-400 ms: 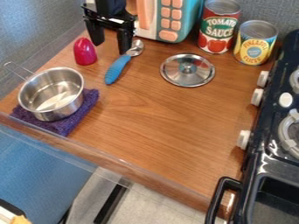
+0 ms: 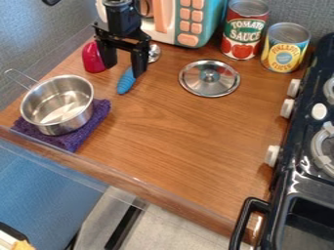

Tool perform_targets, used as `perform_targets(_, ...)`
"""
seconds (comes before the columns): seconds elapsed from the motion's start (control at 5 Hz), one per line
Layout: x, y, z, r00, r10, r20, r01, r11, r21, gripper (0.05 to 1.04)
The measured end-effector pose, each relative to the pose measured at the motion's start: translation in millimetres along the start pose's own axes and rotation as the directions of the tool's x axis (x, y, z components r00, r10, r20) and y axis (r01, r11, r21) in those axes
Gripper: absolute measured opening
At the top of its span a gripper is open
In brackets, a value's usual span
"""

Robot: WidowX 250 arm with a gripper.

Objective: Move the silver pot to the bottom center of the table

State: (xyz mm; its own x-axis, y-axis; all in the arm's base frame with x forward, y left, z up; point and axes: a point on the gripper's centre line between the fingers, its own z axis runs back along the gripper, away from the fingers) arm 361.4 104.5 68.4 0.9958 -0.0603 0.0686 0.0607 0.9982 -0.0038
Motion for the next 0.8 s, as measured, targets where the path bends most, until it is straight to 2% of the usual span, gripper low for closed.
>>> perform_targets(0.2,-18.1,-12.2,26.1,0.997,-0.029,0.072,0.03,1.0,-0.005,1.0)
perform_targets(0.4,-44.9,-22.8,18.4,0.996,-0.063,0.066,0.064,0.998,-0.011,1.0)
perform_targets(0.6,-65.0,-30.4,3.6,0.996,-0.079,0.03,0.079,0.997,-0.019,0.997)
perform_targets(0.8,-71.2,-41.4,-9.3,0.994,-0.104,-0.012,0.104,0.995,0.004,1.001)
